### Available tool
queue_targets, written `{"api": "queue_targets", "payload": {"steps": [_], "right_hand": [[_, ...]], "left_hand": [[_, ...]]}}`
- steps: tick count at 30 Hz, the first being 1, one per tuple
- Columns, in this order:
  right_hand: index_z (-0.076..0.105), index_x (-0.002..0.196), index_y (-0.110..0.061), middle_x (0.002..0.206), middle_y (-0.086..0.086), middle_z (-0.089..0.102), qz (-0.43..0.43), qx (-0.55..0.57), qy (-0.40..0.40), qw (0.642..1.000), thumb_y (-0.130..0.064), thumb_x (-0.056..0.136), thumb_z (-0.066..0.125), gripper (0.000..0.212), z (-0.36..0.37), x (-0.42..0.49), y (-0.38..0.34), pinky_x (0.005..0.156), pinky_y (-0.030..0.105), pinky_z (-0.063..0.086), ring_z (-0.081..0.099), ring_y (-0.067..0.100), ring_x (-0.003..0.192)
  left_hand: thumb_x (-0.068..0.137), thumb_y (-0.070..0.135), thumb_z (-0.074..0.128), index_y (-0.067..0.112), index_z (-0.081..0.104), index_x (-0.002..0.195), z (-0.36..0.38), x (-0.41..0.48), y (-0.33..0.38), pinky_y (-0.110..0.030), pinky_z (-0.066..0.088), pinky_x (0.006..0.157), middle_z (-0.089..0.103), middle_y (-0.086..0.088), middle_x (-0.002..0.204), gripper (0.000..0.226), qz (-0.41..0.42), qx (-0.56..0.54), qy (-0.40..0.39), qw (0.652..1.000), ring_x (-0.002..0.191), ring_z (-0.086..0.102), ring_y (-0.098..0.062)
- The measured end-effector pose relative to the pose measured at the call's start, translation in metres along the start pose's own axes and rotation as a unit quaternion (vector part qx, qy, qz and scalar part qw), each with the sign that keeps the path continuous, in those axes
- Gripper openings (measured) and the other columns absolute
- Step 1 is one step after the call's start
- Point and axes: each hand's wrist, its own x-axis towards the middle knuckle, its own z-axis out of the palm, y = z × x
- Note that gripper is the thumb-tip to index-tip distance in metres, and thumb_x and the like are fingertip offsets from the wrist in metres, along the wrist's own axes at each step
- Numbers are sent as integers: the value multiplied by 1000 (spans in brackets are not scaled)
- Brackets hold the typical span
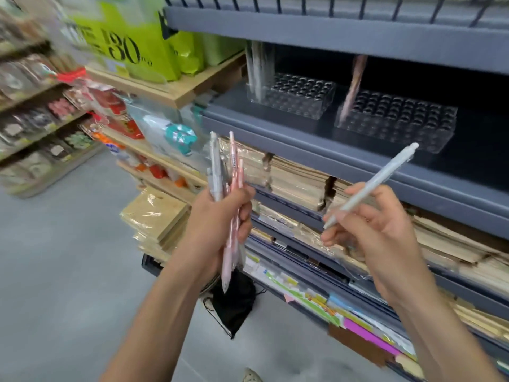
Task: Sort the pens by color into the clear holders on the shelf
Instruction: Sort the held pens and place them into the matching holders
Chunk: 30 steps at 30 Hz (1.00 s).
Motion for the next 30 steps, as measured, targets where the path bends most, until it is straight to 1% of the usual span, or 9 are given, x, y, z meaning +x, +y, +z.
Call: {"api": "queue_targets", "payload": {"steps": [2, 4, 9, 11, 14, 17, 21, 26, 30], "right_hand": [[55, 103, -16, 84, 16, 71, -1, -2, 19, 1000, -15, 91, 60, 14, 20, 15, 0, 62, 30, 58, 71, 33, 70], [57, 101, -15, 82, 15, 71, -6, -12, 32, 999, -18, 96, 55, 6, 35, 31, 1, 63, 31, 59, 72, 33, 72], [65, 95, -18, 84, 10, 73, -46, -70, 60, 995, -26, 96, 56, 12, 60, 77, 5, 66, 26, 58, 72, 26, 76], [64, 95, -15, 86, 10, 73, -54, -77, 60, 994, -24, 96, 56, 11, 68, 98, 6, 68, 29, 59, 72, 26, 78], [52, 101, -13, 85, 12, 72, -72, -53, 70, 994, -15, 95, 55, 7, 81, 130, 6, 64, 29, 58, 71, 29, 75], [44, 105, -19, 85, 9, 74, -80, -61, 94, 991, -9, 96, 52, 16, 97, 160, 7, 60, 28, 56, 70, 27, 68], [45, 107, -21, 85, 7, 75, -94, -103, 117, 983, -14, 97, 54, 15, 112, 187, 9, 59, 31, 57, 69, 27, 65], [45, 107, -19, 87, 11, 74, -113, -93, 171, 974, -2, 94, 51, 22, 122, 207, 0, 68, 33, 60, 72, 28, 72], [45, 103, -18, 94, 12, 70, -139, -110, 224, 958, 1, 98, 43, 20, 128, 220, -8, 72, 36, 60, 72, 28, 77]], "left_hand": [[85, 15, 71, 8, 56, 92, -16, 14, 8, -24, 38, 37, 50, -1, 57, 18, 2, -8, -15, 1000, 39, 42, -16], [86, 14, 71, 10, 55, 89, -28, 29, 13, -24, 38, 36, 51, -1, 57, 17, 4, -8, -26, 1000, 39, 42, -15], [85, 17, 70, 11, 54, 85, -51, 82, 22, -22, 40, 37, 52, 0, 57, 17, 5, 0, -45, 999, 41, 44, -14], [83, 17, 70, 12, 55, 83, -58, 103, 25, -22, 40, 37, 52, 0, 57, 16, 5, 2, -50, 999, 40, 44, -15], [82, 16, 70, 12, 55, 81, -68, 132, 28, -23, 39, 36, 51, -1, 56, 15, 0, 4, -54, 999, 39, 43, -15], [83, 18, 70, 12, 55, 82, -77, 158, 30, -24, 39, 37, 51, 1, 56, 17, -7, 14, -65, 998, 39, 43, -16], [83, 18, 70, 13, 52, 82, -84, 186, 35, -23, 37, 37, 50, 1, 56, 19, -18, -5, -81, 997, 40, 41, -15], [83, 18, 69, 18, 55, 75, -84, 210, 40, -23, 34, 37, 49, 1, 55, 17, -20, 0, -126, 992, 38, 40, -16], [83, 18, 70, 18, 56, 76, -85, 225, 41, -22, 34, 38, 49, 2, 54, 15, -37, -2, -169, 985, 38, 40, -15]]}}
